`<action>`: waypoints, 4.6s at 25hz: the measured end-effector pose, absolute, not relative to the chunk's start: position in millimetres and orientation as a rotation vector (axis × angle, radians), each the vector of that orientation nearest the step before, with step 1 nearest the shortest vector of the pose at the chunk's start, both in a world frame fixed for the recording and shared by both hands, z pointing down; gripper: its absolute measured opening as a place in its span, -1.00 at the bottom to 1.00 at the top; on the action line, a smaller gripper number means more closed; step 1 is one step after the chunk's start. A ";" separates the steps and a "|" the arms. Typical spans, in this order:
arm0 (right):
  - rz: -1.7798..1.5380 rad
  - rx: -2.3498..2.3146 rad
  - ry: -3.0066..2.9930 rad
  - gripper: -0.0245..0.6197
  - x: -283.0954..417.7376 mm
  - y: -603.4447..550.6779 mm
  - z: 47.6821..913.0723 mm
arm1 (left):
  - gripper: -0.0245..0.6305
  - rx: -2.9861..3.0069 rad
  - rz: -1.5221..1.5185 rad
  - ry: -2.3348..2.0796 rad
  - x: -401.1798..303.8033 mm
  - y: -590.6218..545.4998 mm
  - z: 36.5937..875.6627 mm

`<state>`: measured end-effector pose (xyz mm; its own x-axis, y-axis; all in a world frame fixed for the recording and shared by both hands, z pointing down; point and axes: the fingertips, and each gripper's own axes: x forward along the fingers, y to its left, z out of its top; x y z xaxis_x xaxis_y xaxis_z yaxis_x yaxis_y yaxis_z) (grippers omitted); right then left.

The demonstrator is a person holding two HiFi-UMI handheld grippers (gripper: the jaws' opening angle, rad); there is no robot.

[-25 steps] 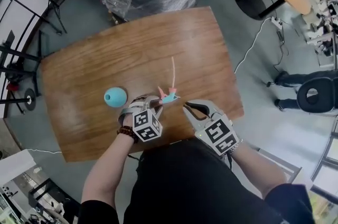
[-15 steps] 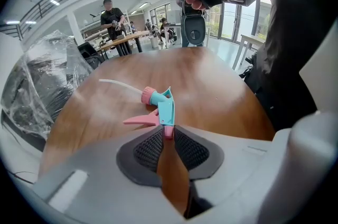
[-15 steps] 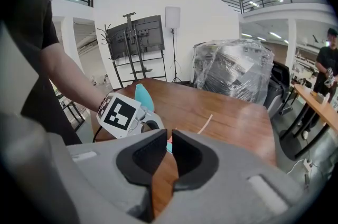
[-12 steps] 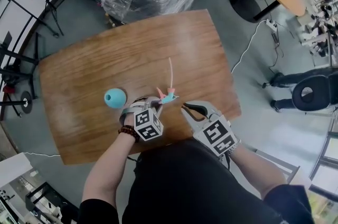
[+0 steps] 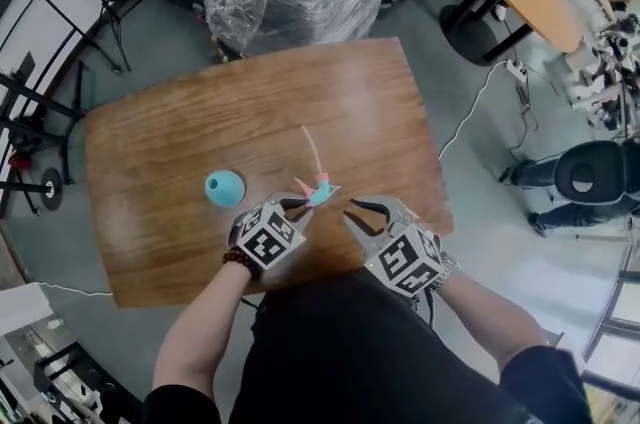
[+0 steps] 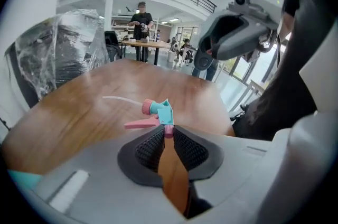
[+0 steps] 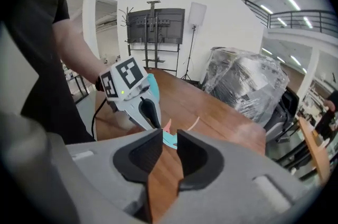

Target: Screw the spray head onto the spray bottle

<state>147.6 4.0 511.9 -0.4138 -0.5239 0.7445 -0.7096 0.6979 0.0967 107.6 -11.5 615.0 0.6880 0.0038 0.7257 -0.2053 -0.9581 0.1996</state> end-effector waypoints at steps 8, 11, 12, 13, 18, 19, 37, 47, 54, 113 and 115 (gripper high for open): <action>-0.105 0.692 -1.986 -0.51 138.6 1.0 522.1 | -0.70 2.386 0.855 -0.197 107.8 -1.4 572.3; -0.199 0.602 -1.943 -0.42 135.4 1.1 527.4 | -0.70 2.323 0.777 -0.215 108.2 -3.4 558.9; -0.230 0.580 -1.929 -0.38 134.3 0.4 528.3 | -0.70 2.300 0.746 -0.222 108.1 -4.6 554.1; -0.266 0.560 -1.911 -0.34 133.3 -0.8 529.0 | -0.70 2.276 0.712 -0.227 108.1 -5.8 549.0; -0.501 0.464 -1.791 -0.29 128.6 -11.4 530.8 | -0.70 2.187 0.558 -0.238 108.2 -11.1 522.1; -0.543 0.452 -1.767 -0.29 128.7 -14.9 530.3 | -0.70 2.182 0.536 -0.240 108.5 -13.0 518.4; -0.813 0.365 -1.591 -0.55 113.9 -52.5 510.3 | -0.70 2.204 0.432 -0.236 108.6 -22.9 476.4; -0.762 0.383 -1.638 -0.56 117.2 -56.3 508.8 | -0.38 2.270 0.389 -0.233 104.3 -19.8 458.4; -0.486 0.460 -1.801 -0.56 116.2 -61.9 495.3 | -0.13 2.368 0.407 -0.357 73.3 -24.7 456.2; 0.518 0.578 -2.164 -0.56 50.7 -69.7 387.0 | 0.24 2.613 1.537 -0.906 -22.3 -103.8 607.0; 0.484 0.568 -2.151 -0.56 50.1 -69.0 389.8 | 0.24 2.623 1.548 -0.885 -17.8 -101.4 605.2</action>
